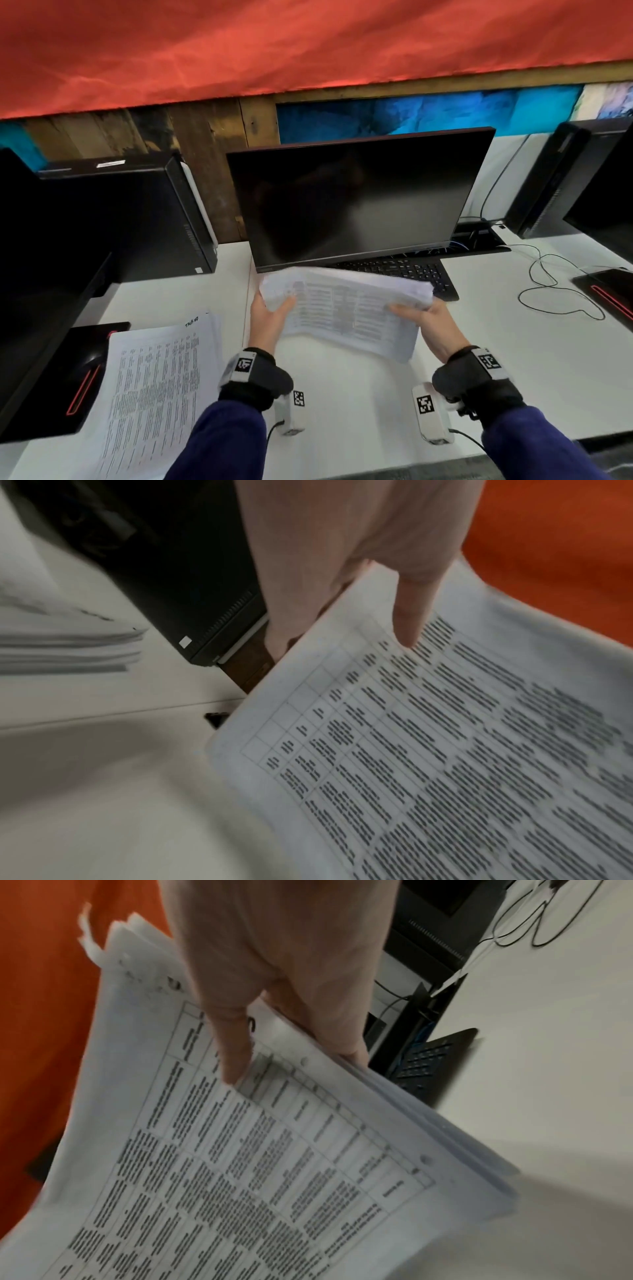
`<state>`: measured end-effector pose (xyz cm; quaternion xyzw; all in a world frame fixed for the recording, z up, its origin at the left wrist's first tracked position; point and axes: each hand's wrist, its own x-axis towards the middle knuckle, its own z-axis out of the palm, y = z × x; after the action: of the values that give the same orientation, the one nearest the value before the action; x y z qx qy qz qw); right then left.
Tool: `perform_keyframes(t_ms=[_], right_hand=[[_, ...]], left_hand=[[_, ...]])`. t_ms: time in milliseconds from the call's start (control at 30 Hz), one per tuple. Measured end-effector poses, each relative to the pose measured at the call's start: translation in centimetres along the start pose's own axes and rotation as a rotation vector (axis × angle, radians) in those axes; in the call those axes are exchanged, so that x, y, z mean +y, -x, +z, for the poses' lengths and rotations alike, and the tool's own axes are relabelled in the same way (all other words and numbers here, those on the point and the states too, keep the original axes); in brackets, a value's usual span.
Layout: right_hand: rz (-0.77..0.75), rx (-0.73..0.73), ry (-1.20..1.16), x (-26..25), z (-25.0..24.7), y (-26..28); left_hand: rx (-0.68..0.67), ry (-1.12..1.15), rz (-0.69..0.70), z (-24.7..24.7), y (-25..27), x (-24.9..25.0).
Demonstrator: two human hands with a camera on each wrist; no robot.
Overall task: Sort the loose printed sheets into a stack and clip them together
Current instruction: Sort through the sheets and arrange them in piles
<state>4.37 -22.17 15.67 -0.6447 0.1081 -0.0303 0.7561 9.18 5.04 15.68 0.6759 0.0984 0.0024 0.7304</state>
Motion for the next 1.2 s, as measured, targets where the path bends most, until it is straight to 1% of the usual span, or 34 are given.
perform_keyframes(t_ms=[67,133,233,300,367,400,467,533,567,633,700,767,833,900,1033,1100,1200], right_hand=[[-0.003,0.03,0.099,1.4,-0.1,0.0],[-0.027,0.071,0.144,2.2,0.2,-0.1],[-0.032,0.136,0.05,1.9,0.9,-0.2],[-0.06,0.154,0.005,1.3,1.1,-0.4],[-0.097,0.179,0.004,1.0,1.2,-0.5],[-0.124,0.2,0.039,1.0,1.3,-0.4],[-0.204,0.274,0.207,1.1,1.4,-0.3],[-0.34,0.343,0.404,1.1,1.6,-0.2],[-0.42,0.343,0.507,1.1,1.6,-0.1],[-0.543,0.279,0.761,1.3,1.6,0.1],[-0.608,0.216,1.004,1.4,1.4,0.1],[-0.657,0.203,1.156,1.6,1.1,-0.1],[-0.69,0.211,1.197,1.7,0.9,-0.3],[-0.695,0.22,1.174,1.8,0.6,-0.5],[-0.757,0.271,1.158,1.8,0.6,-0.8],[-0.766,0.257,1.203,1.6,0.9,-0.9],[-0.741,0.232,1.304,1.3,1.1,-1.0]], left_hand=[[0.017,-0.01,-0.034,0.2,0.3,-1.2],[0.018,-0.011,-0.035,0.5,0.6,-1.8],[0.054,-0.044,0.005,1.3,0.8,-1.6],[0.086,-0.044,0.058,1.6,0.9,-1.2],[0.116,-0.074,0.098,1.6,0.9,-1.5],[0.122,-0.081,0.106,1.5,1.0,-1.6],[0.116,-0.047,0.096,1.5,1.3,-1.8],[0.104,0.015,0.084,1.5,1.3,-1.6],[0.098,0.045,0.083,1.5,1.4,-1.3],[0.097,0.079,0.07,1.8,1.2,-0.7],[0.112,0.101,0.043,2.1,0.9,-0.1],[0.155,0.126,0.031,2.4,0.5,0.4],[0.196,0.12,0.022,2.6,0.0,0.5],[0.222,0.082,0.018,2.8,-0.4,0.5],[0.206,0.046,0.012,2.6,-1.0,0.4],[0.201,0.05,0.012,2.6,-1.1,0.4],[0.185,0.019,0.031,2.6,-1.0,0.6]])
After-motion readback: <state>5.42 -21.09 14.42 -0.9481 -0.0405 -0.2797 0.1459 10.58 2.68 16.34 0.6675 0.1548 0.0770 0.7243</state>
